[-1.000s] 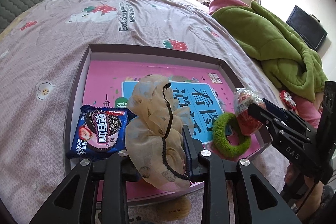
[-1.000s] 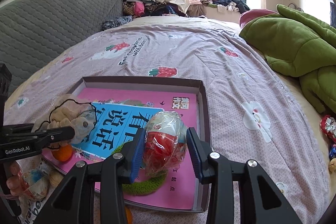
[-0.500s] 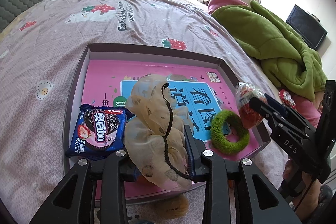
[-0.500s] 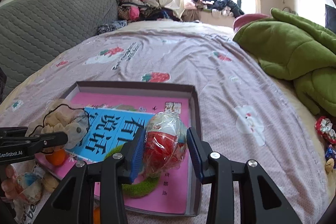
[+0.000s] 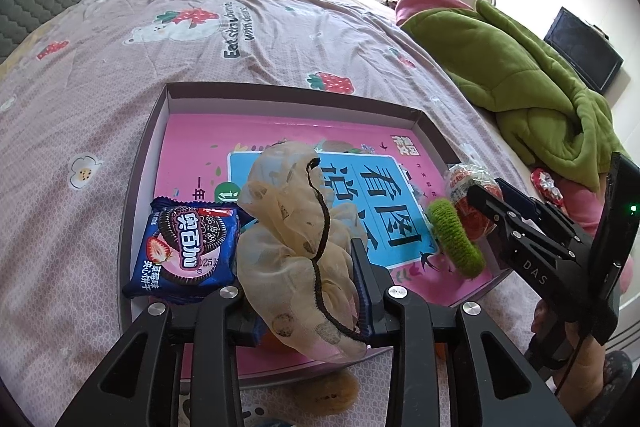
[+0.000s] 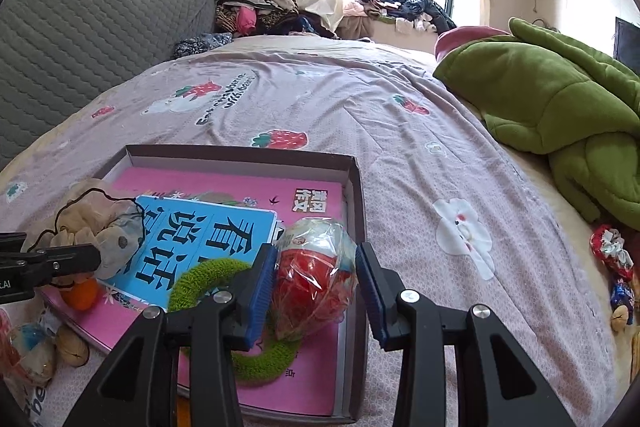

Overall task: Organize objects
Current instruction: 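Lower the scrunchie into the tray while the right tool lowers the red mesh bag, then open both tools to release the scrunchie and mesh bag in the tray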

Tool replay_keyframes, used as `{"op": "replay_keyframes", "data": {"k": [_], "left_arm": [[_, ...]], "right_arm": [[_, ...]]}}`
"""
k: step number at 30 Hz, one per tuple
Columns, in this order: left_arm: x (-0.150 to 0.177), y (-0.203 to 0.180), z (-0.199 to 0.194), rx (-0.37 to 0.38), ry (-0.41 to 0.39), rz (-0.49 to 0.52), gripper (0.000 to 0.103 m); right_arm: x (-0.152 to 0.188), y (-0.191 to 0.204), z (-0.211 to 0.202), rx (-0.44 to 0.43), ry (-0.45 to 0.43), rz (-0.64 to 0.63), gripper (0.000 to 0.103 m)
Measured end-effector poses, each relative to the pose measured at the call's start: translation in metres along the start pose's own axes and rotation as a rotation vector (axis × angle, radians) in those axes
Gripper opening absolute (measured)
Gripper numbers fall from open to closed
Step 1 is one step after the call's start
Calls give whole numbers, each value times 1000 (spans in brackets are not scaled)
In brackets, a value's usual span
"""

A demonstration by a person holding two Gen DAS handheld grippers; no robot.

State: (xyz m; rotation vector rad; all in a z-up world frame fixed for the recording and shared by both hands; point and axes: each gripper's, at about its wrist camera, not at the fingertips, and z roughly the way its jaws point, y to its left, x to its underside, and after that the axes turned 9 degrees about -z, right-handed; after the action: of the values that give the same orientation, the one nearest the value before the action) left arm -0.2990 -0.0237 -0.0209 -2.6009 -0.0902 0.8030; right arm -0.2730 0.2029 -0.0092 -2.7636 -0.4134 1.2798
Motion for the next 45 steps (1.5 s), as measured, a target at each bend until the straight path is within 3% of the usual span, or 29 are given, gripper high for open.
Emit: {"op": "replay_keyframes", "data": {"k": [14,30,37,45], "left_arm": [[1,-4,-2,-14,-3,9,40],[2,-8,-10,-7,-2,6,53],[1,-7,-18,-1,-14,-4,53],[4,-10,-26,1,-20,-2,53]], "right_arm": [[0,1,2,-13,35,6,48],[-1,6,-1,-18,53,-12,49],[-3,6,1,-30,55,-5,50],[-4,5,-2,1,52,-7,58]]}}
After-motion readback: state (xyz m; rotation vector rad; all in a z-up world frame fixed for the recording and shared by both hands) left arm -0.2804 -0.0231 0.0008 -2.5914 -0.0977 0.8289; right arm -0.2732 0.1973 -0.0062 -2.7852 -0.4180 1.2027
